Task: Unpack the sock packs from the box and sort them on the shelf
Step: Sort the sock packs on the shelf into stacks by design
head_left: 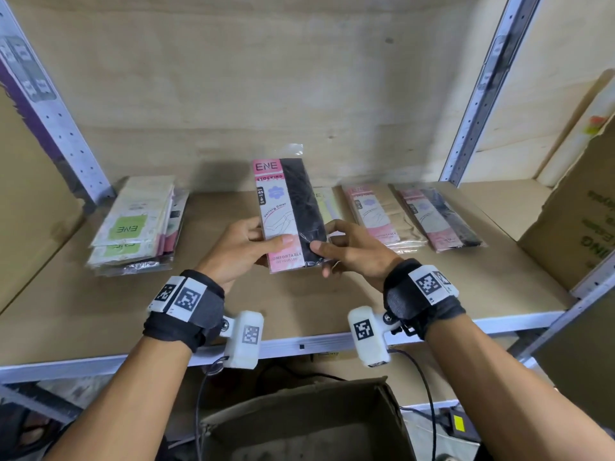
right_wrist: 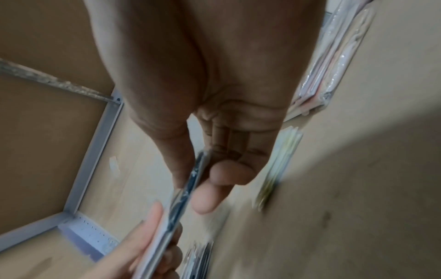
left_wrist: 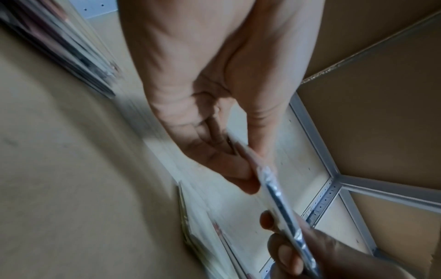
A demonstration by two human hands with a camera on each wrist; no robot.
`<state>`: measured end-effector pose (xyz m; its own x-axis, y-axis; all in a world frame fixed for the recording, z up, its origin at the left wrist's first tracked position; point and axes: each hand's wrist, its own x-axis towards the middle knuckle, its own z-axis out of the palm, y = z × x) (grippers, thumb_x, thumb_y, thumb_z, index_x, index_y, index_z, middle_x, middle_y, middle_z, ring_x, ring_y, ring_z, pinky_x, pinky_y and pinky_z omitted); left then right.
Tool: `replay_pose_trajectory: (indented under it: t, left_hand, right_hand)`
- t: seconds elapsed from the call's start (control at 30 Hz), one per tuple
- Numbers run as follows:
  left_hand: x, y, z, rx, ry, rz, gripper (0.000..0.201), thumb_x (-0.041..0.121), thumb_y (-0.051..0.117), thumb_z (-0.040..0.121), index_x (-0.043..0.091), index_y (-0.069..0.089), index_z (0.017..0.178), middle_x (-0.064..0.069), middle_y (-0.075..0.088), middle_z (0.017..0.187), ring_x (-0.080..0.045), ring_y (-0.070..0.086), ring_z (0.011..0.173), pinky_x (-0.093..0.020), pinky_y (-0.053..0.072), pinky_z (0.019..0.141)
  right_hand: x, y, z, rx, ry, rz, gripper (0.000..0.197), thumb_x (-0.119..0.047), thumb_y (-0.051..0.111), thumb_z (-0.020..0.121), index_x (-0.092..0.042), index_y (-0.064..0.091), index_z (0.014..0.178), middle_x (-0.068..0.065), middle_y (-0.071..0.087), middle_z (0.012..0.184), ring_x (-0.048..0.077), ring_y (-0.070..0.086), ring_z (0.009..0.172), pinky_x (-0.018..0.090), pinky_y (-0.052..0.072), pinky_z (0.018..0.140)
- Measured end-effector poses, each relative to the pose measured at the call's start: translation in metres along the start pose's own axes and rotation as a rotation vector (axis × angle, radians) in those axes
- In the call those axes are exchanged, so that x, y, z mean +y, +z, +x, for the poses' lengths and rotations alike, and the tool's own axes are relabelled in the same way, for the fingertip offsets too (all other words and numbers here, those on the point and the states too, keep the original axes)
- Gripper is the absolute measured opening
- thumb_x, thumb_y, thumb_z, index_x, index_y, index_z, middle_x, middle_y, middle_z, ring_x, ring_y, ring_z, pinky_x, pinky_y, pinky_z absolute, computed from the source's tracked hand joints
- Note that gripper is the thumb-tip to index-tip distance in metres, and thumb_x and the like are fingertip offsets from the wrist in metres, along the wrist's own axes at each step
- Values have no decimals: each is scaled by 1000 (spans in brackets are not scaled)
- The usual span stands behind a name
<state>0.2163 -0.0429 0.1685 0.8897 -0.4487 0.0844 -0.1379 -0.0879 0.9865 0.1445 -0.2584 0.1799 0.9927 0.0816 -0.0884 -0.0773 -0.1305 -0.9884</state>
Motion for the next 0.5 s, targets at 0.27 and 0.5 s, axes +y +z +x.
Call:
replay_pose_trajectory:
  t: [0.27,0.5]
  left_hand:
    - [1,7,-5,-31,-58,-7,28,13,62,98,13,65,126,-4,76,114,-22,73,101,-34,61,77]
    - [0,10,-2,-56,-91,-14,61,-2,74,85,20,53,138,-10,77,107,-19,75,93,-23,57,68]
  right_hand:
    - [5,-3,-1,-4,75,59,21,-13,68,93,-6,51,102,21,68,96,32,66,69,29,53,57]
    - [8,-7,0,121,106,22,45,-14,70,92,8,49,124,30,68,108,27,65,65,29,51,55]
